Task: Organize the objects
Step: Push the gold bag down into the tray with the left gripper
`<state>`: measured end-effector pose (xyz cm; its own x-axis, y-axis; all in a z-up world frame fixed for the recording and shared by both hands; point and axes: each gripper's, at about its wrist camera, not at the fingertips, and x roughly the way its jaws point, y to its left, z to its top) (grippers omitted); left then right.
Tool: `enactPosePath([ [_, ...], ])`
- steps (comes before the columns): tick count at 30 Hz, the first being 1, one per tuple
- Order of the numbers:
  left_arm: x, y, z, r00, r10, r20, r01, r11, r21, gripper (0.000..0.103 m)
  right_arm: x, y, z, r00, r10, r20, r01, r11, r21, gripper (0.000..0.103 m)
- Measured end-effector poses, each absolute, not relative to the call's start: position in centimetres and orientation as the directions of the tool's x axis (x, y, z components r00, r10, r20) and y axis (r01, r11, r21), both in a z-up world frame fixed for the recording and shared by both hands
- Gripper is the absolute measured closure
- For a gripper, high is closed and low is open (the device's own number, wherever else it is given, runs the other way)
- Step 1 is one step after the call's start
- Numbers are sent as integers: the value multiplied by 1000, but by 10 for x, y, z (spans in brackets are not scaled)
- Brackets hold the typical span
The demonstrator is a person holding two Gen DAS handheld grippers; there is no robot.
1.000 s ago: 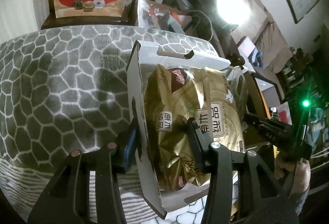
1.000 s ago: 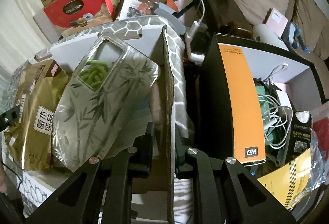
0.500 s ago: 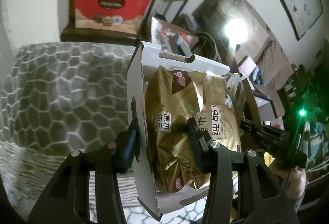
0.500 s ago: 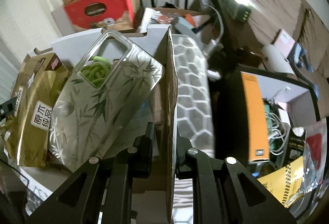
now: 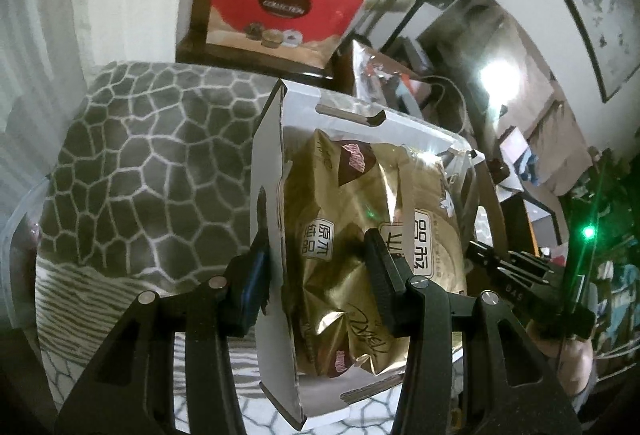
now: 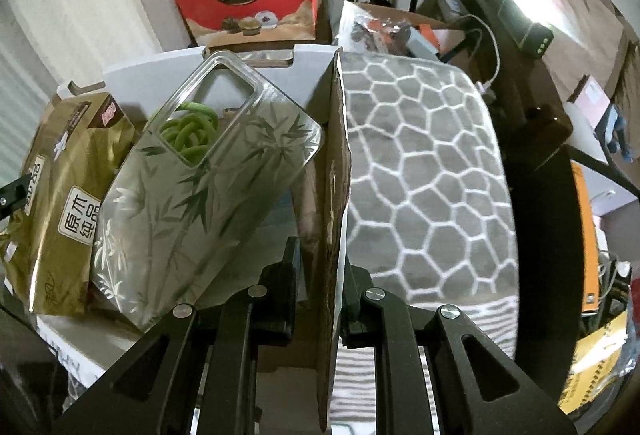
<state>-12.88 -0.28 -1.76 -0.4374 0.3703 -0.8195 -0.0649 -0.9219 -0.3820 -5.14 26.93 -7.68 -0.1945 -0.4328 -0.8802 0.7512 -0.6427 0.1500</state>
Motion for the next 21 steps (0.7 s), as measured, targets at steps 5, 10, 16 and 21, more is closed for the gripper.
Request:
enactPosePath([
  [5,-136,-11,-32,-422,370,-828,-43,-920,-389,60,-51,258,-86,-190,-419,-888,748,-647,145,88],
  [10,-141,-14,-46,-404,373,-836,-22,-917,-398,60,-52,255,-91,-194,-413,-890,744,-653,141,88],
  [16,-143,-16,-51,-397,386,-833,-15,-910,-415,58,-50,258,-90,-197,-429,-882,744,-651,150,86],
  [21,-138,-21,-47,-388,413,-824,-22,-898,-439,48,-47,268,-82,-219,-485,-846,733,-655,186,62],
])
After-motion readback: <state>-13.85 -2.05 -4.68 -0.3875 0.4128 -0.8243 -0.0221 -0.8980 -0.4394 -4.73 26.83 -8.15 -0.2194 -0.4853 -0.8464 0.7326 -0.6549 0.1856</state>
